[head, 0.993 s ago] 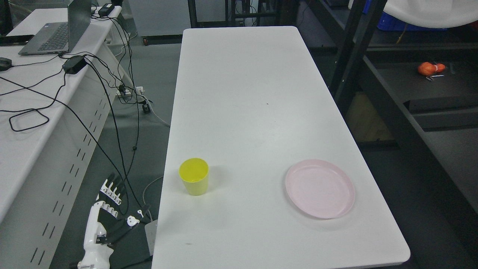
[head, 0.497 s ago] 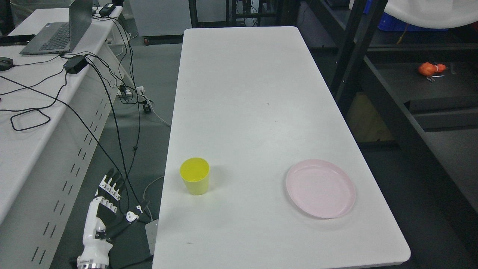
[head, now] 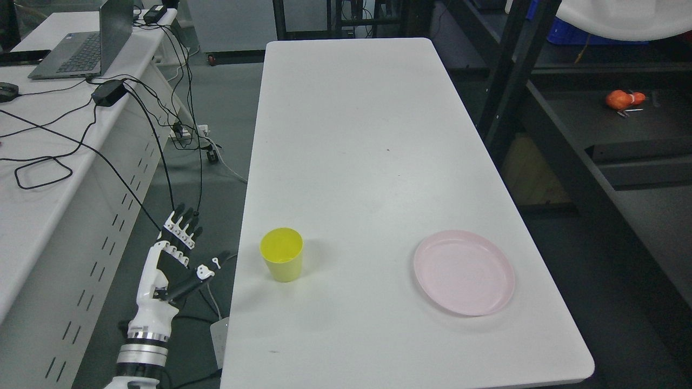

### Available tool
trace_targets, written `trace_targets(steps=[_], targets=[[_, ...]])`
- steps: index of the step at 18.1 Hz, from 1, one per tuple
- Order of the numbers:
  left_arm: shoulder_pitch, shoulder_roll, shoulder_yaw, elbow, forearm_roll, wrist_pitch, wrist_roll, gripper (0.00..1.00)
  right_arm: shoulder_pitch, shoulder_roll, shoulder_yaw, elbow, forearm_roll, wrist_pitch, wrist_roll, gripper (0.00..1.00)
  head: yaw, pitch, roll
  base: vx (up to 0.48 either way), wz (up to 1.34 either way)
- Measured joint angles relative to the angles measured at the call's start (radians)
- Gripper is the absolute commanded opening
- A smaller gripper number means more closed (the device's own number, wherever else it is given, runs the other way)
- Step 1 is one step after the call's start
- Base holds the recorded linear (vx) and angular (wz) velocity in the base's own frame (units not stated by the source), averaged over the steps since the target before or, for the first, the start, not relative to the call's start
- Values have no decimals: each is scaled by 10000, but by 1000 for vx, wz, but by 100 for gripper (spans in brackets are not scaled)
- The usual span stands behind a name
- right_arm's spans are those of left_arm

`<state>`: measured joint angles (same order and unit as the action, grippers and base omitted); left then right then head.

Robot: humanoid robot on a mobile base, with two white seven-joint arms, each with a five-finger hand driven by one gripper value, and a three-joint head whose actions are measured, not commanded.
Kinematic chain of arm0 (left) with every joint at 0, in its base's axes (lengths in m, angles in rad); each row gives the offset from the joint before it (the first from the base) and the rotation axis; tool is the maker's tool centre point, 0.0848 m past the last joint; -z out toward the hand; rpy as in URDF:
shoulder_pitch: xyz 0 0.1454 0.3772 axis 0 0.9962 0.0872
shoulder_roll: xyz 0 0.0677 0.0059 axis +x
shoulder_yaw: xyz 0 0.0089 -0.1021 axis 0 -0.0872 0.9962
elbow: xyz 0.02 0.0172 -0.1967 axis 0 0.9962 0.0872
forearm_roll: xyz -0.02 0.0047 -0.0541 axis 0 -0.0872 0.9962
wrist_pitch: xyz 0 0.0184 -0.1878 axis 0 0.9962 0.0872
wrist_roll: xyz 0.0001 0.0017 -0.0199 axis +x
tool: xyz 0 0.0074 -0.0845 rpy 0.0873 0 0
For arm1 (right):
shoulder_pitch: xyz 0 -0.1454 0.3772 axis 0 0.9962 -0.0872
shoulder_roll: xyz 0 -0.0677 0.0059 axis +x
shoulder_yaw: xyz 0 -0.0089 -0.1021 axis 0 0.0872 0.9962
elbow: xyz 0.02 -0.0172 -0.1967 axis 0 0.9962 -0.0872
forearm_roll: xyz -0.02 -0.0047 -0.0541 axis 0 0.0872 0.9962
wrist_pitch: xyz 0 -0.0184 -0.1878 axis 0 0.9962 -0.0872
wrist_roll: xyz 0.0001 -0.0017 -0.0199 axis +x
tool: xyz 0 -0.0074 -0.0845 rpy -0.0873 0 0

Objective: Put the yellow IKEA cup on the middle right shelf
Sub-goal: 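Reach the left hand toward the yellow cup on the table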

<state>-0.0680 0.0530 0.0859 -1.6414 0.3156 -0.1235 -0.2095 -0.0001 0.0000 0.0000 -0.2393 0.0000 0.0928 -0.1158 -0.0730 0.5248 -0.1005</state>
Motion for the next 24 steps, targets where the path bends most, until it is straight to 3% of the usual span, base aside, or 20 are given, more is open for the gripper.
trace_targets(steps=[10,24], targets=[[-923,-136,-531,782,-512,1149,-707,98,1,0,0,0,0,0,0,99,0,0,0,0,0],[-1808,-432,-1118,2127,-1782,1281,-1170,97,1,0,0,0,0,0,0,99,0,0,0,0,0]])
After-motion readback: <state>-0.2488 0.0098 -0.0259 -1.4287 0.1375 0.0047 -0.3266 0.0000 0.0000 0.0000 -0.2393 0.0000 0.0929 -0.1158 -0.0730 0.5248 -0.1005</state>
